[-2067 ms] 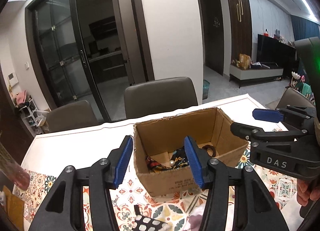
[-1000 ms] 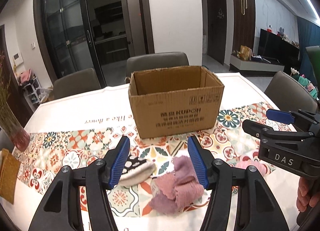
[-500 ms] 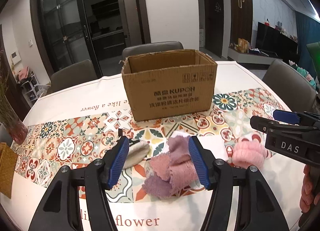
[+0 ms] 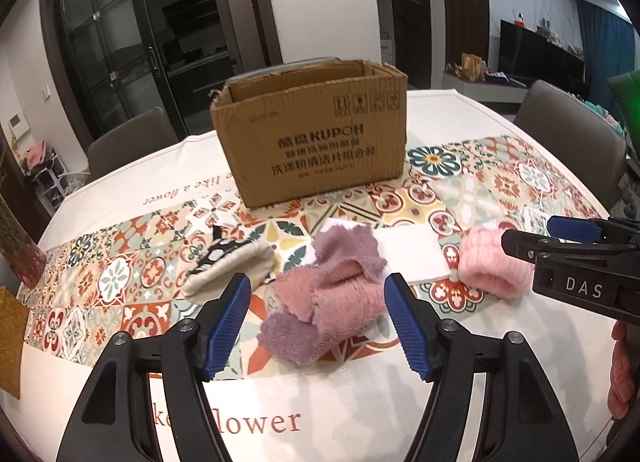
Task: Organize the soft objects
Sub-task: 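Grasp the pink headband with the right tool while the left tool grasps the mauve towel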
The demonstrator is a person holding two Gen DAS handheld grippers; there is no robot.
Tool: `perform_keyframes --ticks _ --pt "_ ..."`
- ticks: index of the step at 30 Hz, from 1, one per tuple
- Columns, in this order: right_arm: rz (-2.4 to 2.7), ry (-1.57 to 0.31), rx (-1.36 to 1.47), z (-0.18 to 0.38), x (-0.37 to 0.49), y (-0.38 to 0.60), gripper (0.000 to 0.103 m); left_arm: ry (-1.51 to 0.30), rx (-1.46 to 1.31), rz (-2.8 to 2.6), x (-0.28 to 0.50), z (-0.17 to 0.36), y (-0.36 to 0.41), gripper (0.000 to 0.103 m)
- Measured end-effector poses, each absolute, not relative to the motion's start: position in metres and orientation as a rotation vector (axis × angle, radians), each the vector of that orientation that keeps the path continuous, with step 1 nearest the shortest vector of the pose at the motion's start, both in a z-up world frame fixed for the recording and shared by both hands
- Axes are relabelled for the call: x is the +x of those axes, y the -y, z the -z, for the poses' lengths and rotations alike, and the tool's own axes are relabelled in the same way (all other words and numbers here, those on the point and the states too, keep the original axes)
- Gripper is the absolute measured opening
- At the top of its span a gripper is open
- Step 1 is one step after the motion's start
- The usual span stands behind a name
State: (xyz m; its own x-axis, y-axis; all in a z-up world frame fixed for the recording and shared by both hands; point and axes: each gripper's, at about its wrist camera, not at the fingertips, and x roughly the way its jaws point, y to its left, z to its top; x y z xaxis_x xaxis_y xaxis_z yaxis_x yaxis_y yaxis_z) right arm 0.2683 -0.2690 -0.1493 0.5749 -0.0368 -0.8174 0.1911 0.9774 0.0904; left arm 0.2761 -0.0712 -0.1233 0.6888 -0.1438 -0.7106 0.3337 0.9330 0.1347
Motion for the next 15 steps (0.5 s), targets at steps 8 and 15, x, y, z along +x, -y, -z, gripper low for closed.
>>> perform_keyframes --ticks 8,15 --pt "0.140 -0.985 0.205 0.168 0.269 0.277 0.063 -0.795 0.283 0.281 0.281 0.144 0.080 0.071" --pt "0.147 -1.024 0.200 0.186 0.274 0.281 0.063 -0.820 0.317 0.284 0.286 0.163 0.087 0.071"
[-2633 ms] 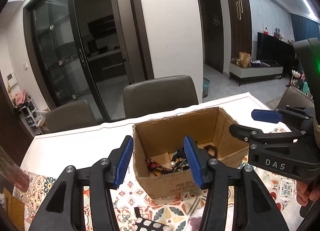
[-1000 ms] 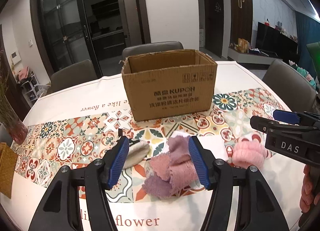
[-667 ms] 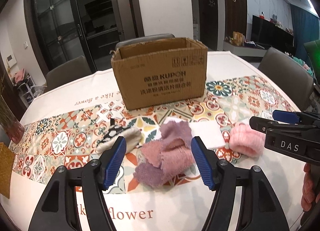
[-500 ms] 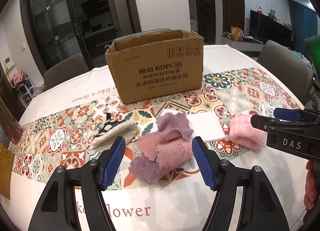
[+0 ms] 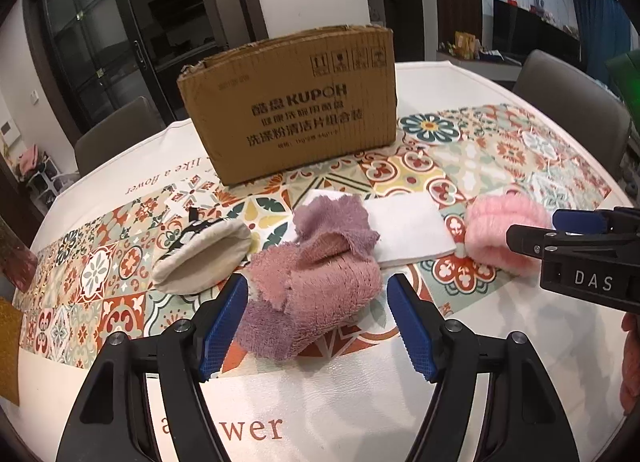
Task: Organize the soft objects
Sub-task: 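Grasp the pink headband with the right tool while the left tool grasps the mauve towel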
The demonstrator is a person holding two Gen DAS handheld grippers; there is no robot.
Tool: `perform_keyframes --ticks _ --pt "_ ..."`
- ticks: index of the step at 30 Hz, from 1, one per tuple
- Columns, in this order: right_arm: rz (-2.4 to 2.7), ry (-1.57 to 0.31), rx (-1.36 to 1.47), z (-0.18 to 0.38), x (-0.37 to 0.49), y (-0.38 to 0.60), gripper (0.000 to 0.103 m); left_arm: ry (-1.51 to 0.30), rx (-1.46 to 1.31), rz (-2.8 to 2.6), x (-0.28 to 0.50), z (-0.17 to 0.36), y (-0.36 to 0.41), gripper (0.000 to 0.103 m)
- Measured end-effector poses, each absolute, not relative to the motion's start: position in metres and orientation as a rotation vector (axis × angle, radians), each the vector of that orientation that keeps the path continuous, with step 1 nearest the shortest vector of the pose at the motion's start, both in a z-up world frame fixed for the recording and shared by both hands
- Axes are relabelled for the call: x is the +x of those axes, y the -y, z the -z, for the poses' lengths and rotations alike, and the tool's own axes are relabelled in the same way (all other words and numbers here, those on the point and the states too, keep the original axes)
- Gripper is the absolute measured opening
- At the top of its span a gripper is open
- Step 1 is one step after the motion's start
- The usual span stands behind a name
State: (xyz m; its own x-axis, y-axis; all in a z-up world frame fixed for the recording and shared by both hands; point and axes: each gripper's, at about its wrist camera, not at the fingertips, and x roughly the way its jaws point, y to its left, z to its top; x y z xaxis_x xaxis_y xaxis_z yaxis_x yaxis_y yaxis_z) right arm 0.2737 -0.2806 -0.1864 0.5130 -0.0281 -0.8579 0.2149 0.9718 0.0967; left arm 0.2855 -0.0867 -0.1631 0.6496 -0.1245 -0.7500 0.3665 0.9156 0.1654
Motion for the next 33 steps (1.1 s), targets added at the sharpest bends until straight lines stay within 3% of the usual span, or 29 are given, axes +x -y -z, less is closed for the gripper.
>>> perform_keyframes --ticks 12,20,22,24,30,33 --pt "0.170 -1.063 0.149 0.207 0.286 0.282 0.063 -0.881 0.322 0.285 0.302 0.193 0.093 0.070" --pt "0.184 -1.038 0.124 0.206 0.288 0.282 0.062 -0.900 0.307 0.300 0.304 0.200 0.094 0.044" --pt "0.187 -1.034 0.117 0.205 0.287 0.282 0.056 -0.901 0.304 0.306 0.304 0.200 0.095 0.031" --pt "0.194 -1.033 0.108 0.204 0.287 0.282 0.042 -0.905 0.299 0.312 0.303 0.200 0.095 0.024" --pt "0.182 -1.029 0.112 0.199 0.283 0.283 0.021 -0.895 0.270 0.320 0.299 0.192 0.095 0.015" --pt "0.162 -1.021 0.124 0.195 0.280 0.283 0.016 -0.883 0.253 0.323 0.297 0.184 0.094 0.014"
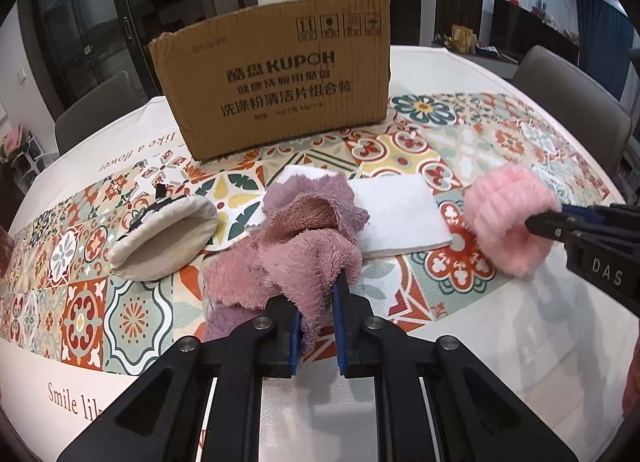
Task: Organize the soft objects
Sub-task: 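Grasp the pink headband with the right tool while the left tool grasps the mauve towel, then lift the headband and towel and carry them over the box with both tools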
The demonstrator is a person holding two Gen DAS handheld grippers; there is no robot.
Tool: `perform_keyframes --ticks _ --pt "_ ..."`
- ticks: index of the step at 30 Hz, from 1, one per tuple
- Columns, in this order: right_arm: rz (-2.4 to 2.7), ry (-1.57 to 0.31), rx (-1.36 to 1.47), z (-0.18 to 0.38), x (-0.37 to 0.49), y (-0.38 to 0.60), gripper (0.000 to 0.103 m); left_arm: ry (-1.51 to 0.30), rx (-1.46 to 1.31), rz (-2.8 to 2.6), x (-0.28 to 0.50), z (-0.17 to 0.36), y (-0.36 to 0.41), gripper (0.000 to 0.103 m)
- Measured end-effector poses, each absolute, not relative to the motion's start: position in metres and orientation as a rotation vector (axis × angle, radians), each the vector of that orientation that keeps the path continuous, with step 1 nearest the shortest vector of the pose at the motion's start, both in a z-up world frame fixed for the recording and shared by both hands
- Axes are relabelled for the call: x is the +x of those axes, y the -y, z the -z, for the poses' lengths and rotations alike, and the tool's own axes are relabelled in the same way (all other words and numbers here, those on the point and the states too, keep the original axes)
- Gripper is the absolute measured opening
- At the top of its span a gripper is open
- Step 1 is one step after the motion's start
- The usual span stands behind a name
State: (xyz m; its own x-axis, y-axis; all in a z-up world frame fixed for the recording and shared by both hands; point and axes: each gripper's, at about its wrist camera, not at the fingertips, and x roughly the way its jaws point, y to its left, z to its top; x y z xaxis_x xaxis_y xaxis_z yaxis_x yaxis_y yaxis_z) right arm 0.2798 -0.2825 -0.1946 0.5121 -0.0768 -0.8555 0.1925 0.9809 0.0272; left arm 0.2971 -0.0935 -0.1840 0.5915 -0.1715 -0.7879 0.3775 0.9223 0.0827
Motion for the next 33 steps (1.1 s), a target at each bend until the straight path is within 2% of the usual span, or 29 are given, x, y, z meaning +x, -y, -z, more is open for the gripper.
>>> perform_keyframes --ticks 33 --pt "-0.027 -0.801 0.142 0.099 0.284 0.239 0.016 -0.644 0.125 0.271 0.288 0.070 0.050 0.014"
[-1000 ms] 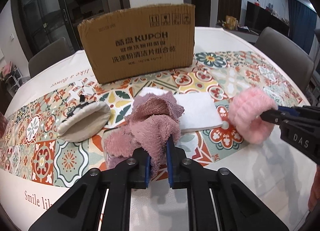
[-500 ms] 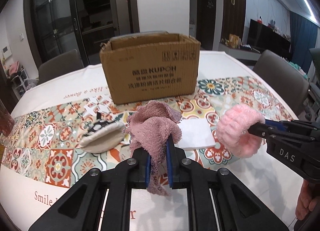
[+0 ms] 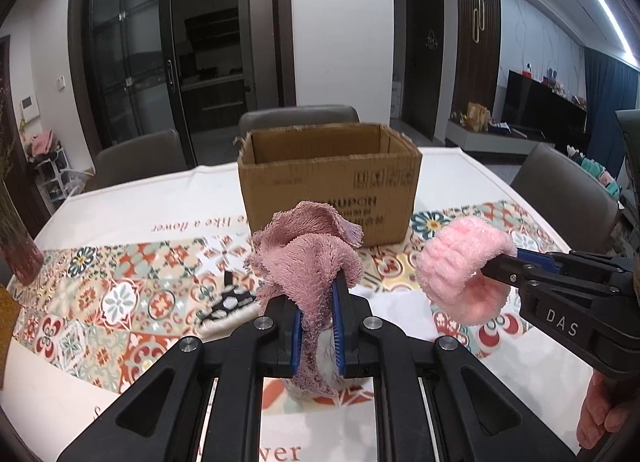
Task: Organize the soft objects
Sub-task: 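Lift the headband and towel and carry them over the box with both tools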
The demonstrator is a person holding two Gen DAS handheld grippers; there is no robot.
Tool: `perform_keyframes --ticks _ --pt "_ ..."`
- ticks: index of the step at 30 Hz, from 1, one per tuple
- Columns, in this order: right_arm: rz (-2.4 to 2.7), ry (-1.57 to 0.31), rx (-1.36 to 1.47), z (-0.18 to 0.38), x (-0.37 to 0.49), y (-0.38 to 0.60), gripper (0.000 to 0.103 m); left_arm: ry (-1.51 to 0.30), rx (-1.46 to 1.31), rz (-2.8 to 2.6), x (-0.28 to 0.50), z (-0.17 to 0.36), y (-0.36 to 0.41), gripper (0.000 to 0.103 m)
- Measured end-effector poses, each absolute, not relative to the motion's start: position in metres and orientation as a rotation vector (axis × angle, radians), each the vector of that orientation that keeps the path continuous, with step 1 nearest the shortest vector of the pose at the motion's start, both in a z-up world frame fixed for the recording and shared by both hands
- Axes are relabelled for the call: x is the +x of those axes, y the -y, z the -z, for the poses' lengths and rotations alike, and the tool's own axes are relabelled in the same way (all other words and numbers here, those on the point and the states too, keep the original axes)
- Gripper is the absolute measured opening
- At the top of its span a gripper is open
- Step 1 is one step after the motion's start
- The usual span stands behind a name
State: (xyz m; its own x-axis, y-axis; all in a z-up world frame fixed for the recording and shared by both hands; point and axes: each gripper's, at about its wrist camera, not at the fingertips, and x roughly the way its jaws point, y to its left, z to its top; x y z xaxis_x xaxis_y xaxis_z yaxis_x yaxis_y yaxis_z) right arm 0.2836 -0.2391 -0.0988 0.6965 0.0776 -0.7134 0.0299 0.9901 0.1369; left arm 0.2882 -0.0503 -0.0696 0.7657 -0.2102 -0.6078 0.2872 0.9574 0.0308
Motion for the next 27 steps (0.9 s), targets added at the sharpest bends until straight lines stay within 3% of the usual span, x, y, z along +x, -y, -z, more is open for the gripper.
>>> perform_keyframes --ticks 27 --pt "-0.069 -0.589 0.104 0.029 0.347 0.210 0.016 -0.434 0.127 0.260 0.350 0.001 0.029 0.014"
